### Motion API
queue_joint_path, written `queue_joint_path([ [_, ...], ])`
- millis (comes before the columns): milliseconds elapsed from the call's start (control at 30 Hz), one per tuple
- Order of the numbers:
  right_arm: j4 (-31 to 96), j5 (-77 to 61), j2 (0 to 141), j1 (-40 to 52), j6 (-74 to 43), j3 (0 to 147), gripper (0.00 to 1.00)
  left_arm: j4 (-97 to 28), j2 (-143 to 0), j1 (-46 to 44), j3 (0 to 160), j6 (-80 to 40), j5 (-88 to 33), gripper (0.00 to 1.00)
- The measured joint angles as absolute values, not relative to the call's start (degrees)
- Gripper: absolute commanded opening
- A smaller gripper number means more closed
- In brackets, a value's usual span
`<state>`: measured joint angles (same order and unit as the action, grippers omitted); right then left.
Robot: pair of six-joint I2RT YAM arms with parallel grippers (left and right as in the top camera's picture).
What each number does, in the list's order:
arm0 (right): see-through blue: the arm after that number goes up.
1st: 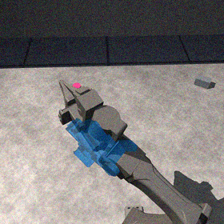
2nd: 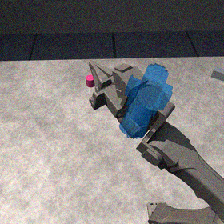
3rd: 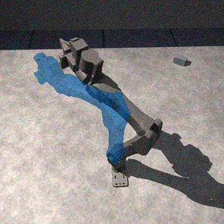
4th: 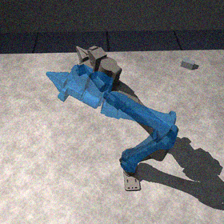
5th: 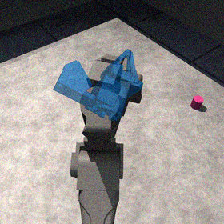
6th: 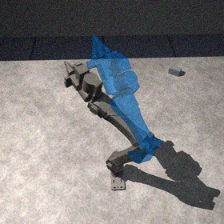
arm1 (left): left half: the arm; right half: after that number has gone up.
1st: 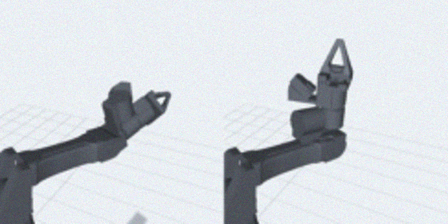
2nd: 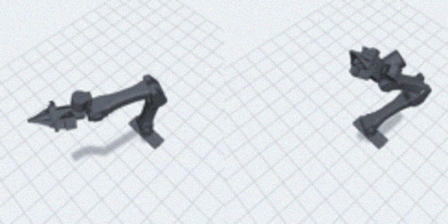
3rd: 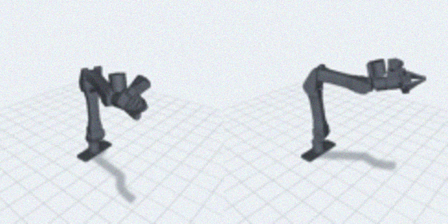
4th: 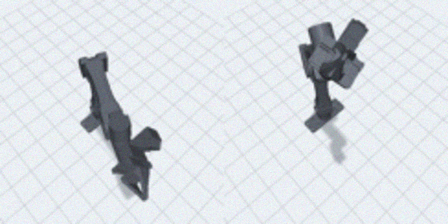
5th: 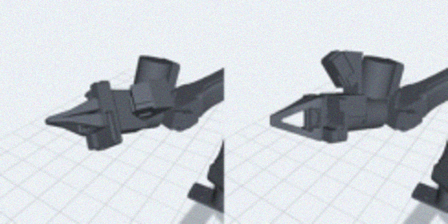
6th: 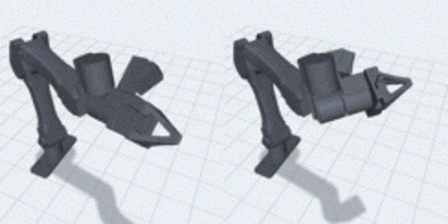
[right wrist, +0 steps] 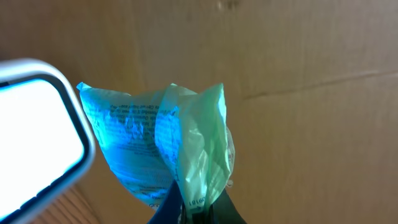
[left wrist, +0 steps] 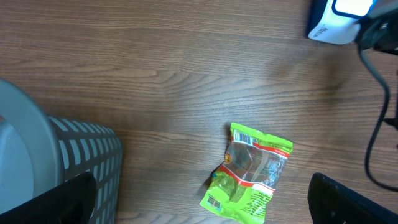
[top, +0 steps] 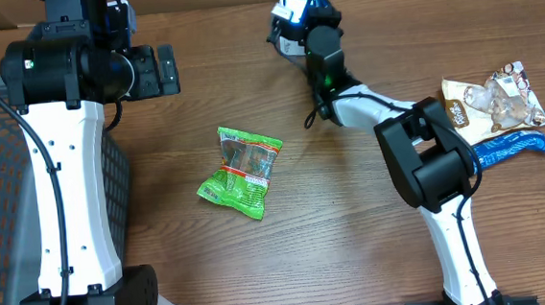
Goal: Scan the item barcode
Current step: 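Carry the mint-green packet right and drop it on the scanned pile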
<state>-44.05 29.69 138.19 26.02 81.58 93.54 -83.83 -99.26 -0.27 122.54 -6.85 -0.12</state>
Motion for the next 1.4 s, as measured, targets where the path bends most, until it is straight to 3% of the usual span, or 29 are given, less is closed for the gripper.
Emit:
queue_joint_path([
  [267,-39.38,35.68,137.60,30.92,80.40,93.54,0.04,-83.83,-99.26,-0.27,122.54,-6.85,-0.14,1.00],
  [533,-4.19,37.95,125.14,35.24,72.62,93.43,0.04,-83.81,-99.26,-0.27,122.54,-6.83,-0.12,0.99],
  [867,35.68,22.20,101.36,36.84,42.83,93.89,0.04,-83.81,-99.26,-0.27,122.54,-6.83,-0.14,1.00],
  [1033,49.41,10.52,95.53,30.04,25.74,94.15,0.04,-83.83,-99.26,-0.27,122.56,-6.85,-0.12,1.00],
  [1200,59.75,6.17,94.89,17.28,7.44,94.02,0.04,-83.83,-99.26,-0.27,122.56,-6.83,-0.14,1.00],
  [1400,57.76,2.33,94.89,-1.69,-9.39,89.06,0.04,-83.81,-99.26,-0.27,122.56,-6.85,-0.12,1.00],
])
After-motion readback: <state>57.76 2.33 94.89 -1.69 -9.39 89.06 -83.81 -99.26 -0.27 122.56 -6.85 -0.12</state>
